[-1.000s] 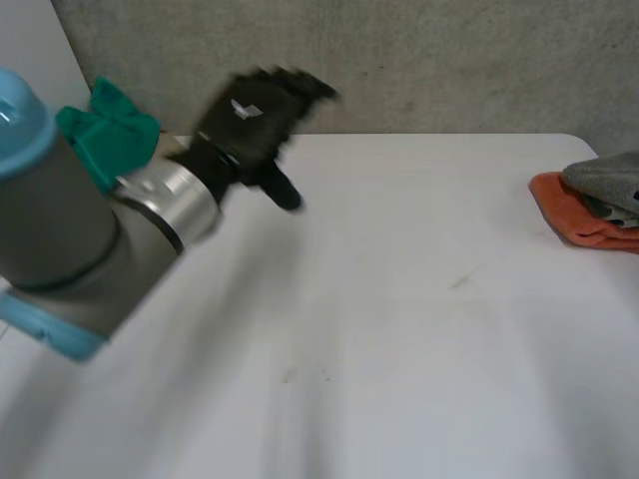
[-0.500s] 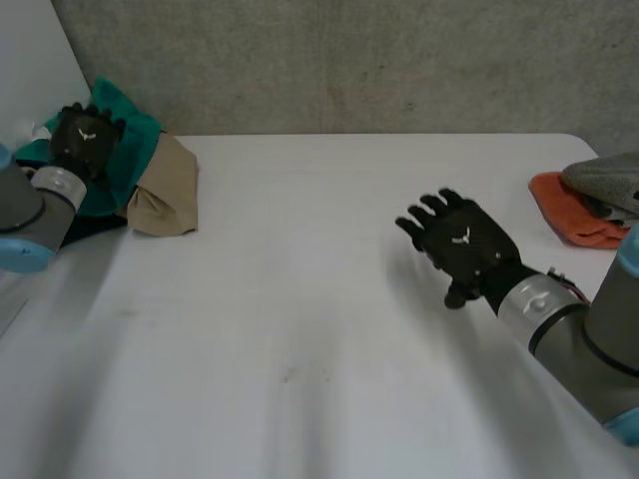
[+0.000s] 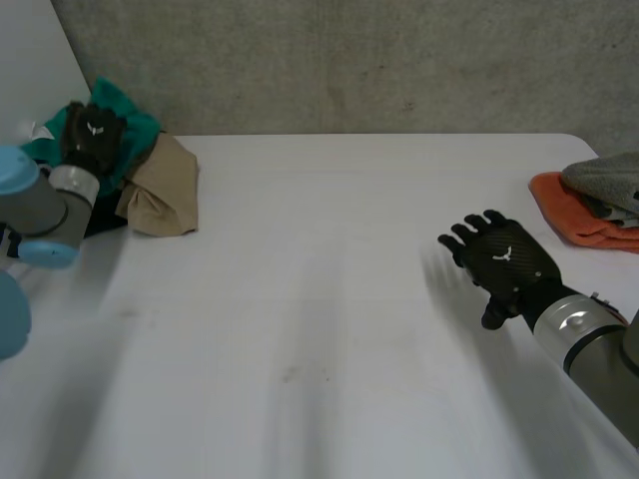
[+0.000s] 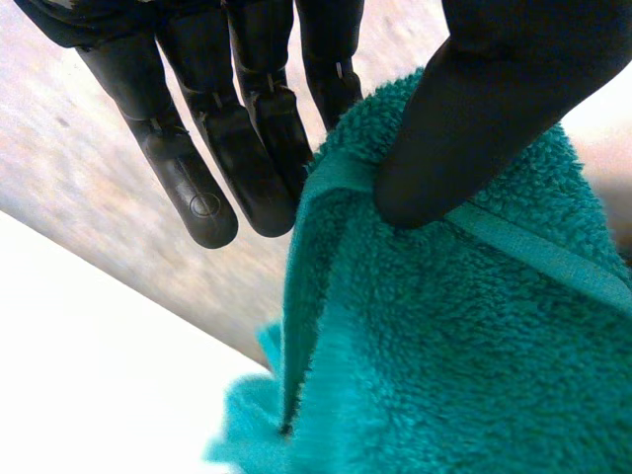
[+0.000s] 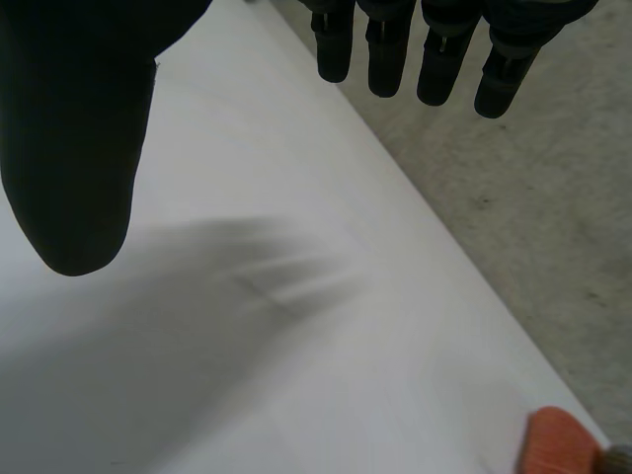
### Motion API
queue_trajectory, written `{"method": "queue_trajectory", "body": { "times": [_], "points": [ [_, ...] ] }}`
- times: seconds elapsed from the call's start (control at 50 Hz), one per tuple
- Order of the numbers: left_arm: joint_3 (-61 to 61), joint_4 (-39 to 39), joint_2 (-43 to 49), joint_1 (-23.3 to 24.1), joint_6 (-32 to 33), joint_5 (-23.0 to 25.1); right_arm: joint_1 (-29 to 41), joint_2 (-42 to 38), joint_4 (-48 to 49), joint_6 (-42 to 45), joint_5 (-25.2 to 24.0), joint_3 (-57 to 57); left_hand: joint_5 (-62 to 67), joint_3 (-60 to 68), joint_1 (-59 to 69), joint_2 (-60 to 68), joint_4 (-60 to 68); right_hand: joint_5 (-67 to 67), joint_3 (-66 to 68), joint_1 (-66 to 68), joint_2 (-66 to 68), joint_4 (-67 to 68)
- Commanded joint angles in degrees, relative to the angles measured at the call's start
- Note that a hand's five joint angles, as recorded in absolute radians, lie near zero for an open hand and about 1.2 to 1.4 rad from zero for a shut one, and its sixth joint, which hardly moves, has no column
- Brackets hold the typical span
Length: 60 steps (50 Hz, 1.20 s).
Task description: Fold the laundry.
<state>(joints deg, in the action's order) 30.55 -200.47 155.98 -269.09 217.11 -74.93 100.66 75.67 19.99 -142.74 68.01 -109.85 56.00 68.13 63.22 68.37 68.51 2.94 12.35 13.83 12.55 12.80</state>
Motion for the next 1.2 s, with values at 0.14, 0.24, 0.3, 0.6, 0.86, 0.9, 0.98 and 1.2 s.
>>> {"method": "queue_trajectory", "body": {
  "times": [0.14, 0.24, 0.3, 0.6, 0.86, 0.9, 0.98, 1.2],
  "points": [
    [42.7, -9.86, -41.07, 15.32, -16.35, -1.71, -1.52, 5.88, -0.3, -4.64, 1.94, 1.74, 14.0, 11.87, 16.78, 11.63, 11.49, -2.94, -2.35, -3.83, -2.55, -2.8],
    [54.25, -9.94, -48.05, 23.94, -21.2, 0.3, -1.6, 6.77, -0.65, -8.34, 5.37, 2.88, 14.0, 11.87, 16.78, 11.63, 11.49, -2.94, -2.35, -3.83, -2.55, -2.8],
    [59.34, -10.2, -47.71, 31.13, -22.78, 2.84, -2.13, 6.85, -0.65, -9.31, 6.16, 3.15, 14.0, 11.87, 16.78, 11.63, 11.49, -2.94, -2.35, -3.83, -2.55, -2.8],
    [60.94, -9.77, -40.58, 42.68, -23.31, 3.56, -5.65, 5.36, -0.74, -9.05, 5.64, 3.94, -51.05, -53.18, -48.27, -53.42, -53.56, -2.94, -2.35, -3.83, -2.55, -2.8],
    [60.24, -4.33, -49.73, 27.13, -22.17, -1.18, -1.09, 4.92, -13.82, -6.51, 0.47, 12.72, -49.39, -51.52, -46.61, -51.76, -51.9, -2.94, -2.35, -3.83, -2.55, -2.8],
    [59.19, -2.48, -48.59, 25.29, -21.3, -1.01, 1.54, 4.22, -16.89, -5.02, -1.73, 14.56, -49.23, -51.35, -46.45, -51.6, -51.73, -2.94, -2.35, -3.83, -2.55, -2.8],
    [55.59, 0.16, -42.01, 22.56, -18.05, -0.66, 5.16, 1.41, -19.72, -2.29, -3.59, 17.12, -45.53, -47.66, -42.75, -47.9, -48.04, -2.94, -2.35, -3.83, -2.55, -2.8],
    [38.64, 8.5, -23.38, 21.06, -3.81, 4.07, 17.03, -17.02, -20.69, 4.04, -3.06, 33.62, -41.49, -43.61, -38.71, -43.86, -43.99, -1.68, -1.09, -2.57, -1.29, -1.54]
  ]
}}
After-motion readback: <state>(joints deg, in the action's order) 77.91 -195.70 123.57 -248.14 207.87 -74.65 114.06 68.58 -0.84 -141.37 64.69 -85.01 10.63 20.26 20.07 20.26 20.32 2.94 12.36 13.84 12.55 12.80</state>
